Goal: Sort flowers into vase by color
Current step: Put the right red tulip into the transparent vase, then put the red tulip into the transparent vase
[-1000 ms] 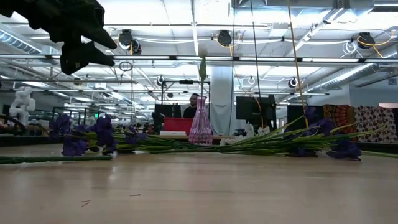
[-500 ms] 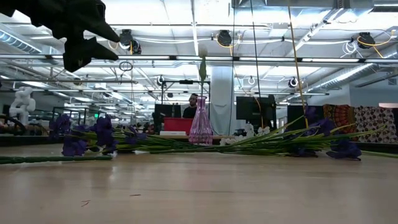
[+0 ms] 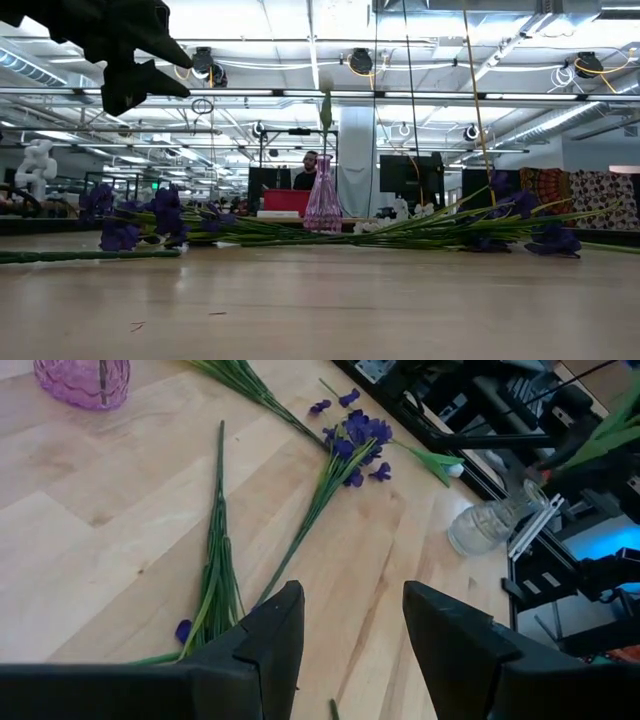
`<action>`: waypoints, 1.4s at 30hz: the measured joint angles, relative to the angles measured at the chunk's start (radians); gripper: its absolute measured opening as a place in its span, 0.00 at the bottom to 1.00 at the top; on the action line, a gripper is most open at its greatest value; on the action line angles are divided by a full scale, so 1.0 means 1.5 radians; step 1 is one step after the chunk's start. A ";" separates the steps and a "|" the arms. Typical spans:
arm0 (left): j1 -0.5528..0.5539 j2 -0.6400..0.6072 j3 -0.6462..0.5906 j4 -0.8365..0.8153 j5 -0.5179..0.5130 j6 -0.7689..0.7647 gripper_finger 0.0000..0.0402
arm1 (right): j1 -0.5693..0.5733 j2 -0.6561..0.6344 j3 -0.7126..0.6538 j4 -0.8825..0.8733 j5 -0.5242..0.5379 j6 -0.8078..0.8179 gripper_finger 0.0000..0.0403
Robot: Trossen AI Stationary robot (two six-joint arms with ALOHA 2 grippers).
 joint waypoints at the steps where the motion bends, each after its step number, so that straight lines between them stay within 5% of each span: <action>1: 0.000 0.000 0.000 0.000 0.000 0.000 0.44 | 0.000 0.000 0.000 0.001 0.000 0.000 0.22; 15: 0.000 0.000 0.000 0.000 -0.009 0.000 0.44 | 0.018 -0.082 0.026 0.002 -0.035 -0.051 0.34; 42: 0.016 0.000 0.000 -0.016 -0.077 -0.094 0.44 | 0.034 -0.310 -0.008 -0.085 -0.227 -0.090 0.22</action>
